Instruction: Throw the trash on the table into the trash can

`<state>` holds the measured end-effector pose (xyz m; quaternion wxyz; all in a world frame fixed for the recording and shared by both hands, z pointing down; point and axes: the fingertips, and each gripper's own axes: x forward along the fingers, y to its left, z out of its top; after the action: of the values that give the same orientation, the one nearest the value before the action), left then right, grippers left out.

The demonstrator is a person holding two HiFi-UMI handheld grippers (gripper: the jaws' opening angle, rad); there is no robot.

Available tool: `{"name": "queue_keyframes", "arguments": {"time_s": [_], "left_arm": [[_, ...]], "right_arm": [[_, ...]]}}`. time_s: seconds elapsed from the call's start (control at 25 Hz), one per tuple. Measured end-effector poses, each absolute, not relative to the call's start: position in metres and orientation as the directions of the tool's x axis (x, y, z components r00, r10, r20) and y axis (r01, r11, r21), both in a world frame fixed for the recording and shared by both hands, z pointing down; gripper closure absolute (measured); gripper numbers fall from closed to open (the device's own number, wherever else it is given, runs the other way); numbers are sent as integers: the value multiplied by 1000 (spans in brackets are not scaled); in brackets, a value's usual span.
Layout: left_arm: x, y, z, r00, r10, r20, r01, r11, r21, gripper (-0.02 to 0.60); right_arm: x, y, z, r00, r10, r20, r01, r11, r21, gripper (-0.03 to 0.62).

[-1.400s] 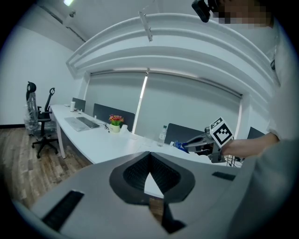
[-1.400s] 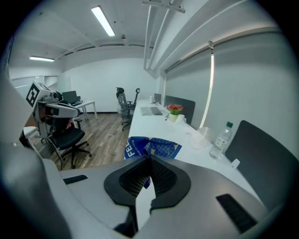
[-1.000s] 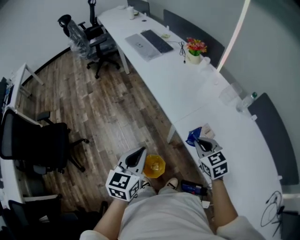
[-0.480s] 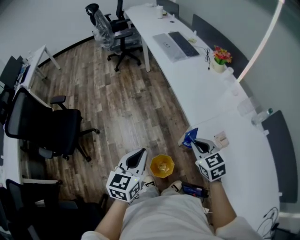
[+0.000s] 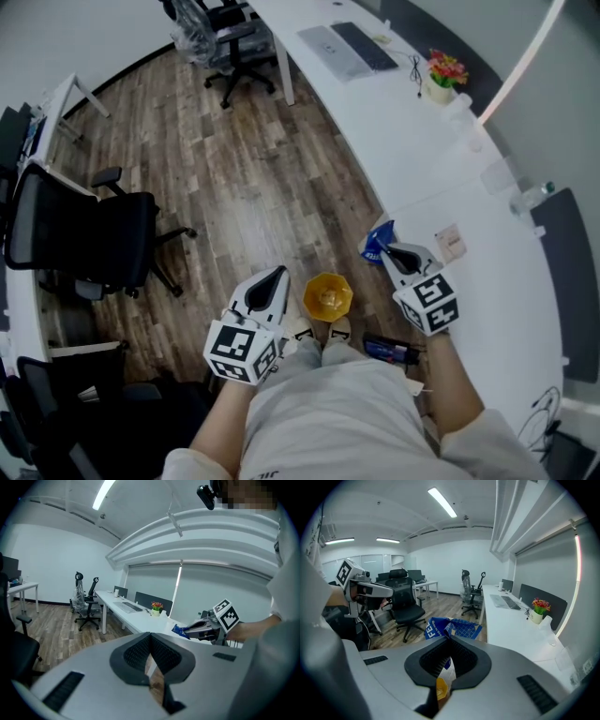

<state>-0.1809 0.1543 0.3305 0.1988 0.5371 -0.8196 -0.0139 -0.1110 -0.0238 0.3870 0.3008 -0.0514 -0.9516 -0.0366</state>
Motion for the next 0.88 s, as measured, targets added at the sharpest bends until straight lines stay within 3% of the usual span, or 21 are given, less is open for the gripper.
{"name": "queue_keyframes", "arguments": {"time_s": [0.88], "left_arm": [[-185, 156, 441, -268, -862, 431, -857, 418, 303, 580]], "right_arm": [[-107, 33, 557, -606, 265, 750, 375, 927, -24, 563]]}}
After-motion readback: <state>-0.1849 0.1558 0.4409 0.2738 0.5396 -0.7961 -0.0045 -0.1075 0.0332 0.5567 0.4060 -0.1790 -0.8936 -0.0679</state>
